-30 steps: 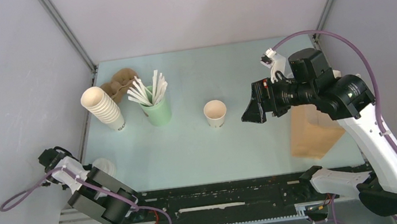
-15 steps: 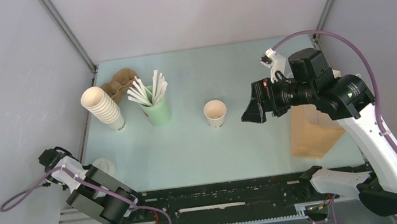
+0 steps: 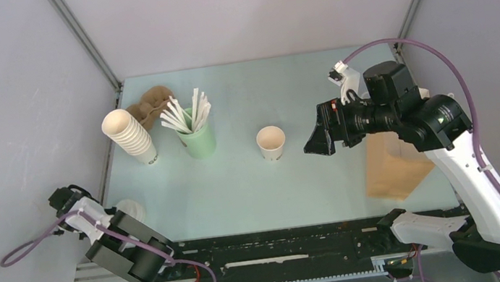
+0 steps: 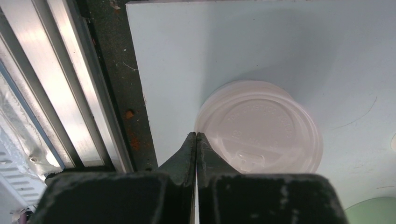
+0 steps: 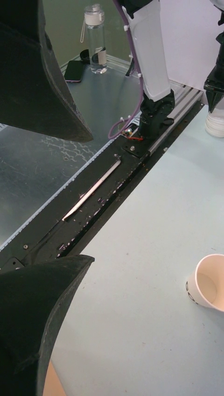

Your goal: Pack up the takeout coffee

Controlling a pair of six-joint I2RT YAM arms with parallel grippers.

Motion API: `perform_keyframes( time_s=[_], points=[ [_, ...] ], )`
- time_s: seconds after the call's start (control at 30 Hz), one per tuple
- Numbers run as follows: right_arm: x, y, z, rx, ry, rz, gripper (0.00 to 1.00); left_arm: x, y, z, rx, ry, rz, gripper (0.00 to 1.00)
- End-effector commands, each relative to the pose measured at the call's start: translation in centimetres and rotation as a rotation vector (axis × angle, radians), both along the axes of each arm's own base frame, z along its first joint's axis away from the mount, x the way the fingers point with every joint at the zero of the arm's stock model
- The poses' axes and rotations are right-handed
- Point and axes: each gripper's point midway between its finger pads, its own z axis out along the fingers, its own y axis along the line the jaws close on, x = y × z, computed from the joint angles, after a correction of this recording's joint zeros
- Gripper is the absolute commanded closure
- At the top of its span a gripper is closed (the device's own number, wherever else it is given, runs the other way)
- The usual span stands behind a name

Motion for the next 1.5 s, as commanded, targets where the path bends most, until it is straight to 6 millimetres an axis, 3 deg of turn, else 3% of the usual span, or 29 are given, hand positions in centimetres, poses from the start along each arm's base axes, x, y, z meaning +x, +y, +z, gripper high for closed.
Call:
perform_keyframes(
  time_s=[0.0,0.27,0.67,1.03,1.13,1.27,1.47],
  points=[
    [0.0,0.2,0.6,0.022,-0.038,0.015,0.01,-0.3,0.3,1.4,0.04,-0.015,0.024,1.0],
    [0.0,0.2,0.6,0.023,-0.034,0.023,0.01,-0.4,0.3,2.9,0.077,-0.034,0.022,1.0],
    [-0.2,0.1,0.7,0.022,-0.043,0.021,0.01,0.4,0.3,3.6,0.103,-0.089,-0.004,1.0],
    [-0.2,0.1,0.8,0.019,-0.05,0.027,0.01,-0.4,0.3,5.1,0.162,-0.087,0.03,1.0],
    [-0.2,0.1,0.8,0.016,-0.051,0.029,0.01,-0.4,0.4,6.3,0.198,-0.101,0.035,1.0],
    [-0.3,0.1,0.7,0.012,-0.05,0.03,0.0,-0.2,0.2,9.3,0.25,-0.128,0.042,1.0],
    [-0.2,0.2,0.6,0.009,-0.046,0.032,0.0,1.3,-0.1,13.2,0.281,-0.151,-0.015,1.0]
  ],
)
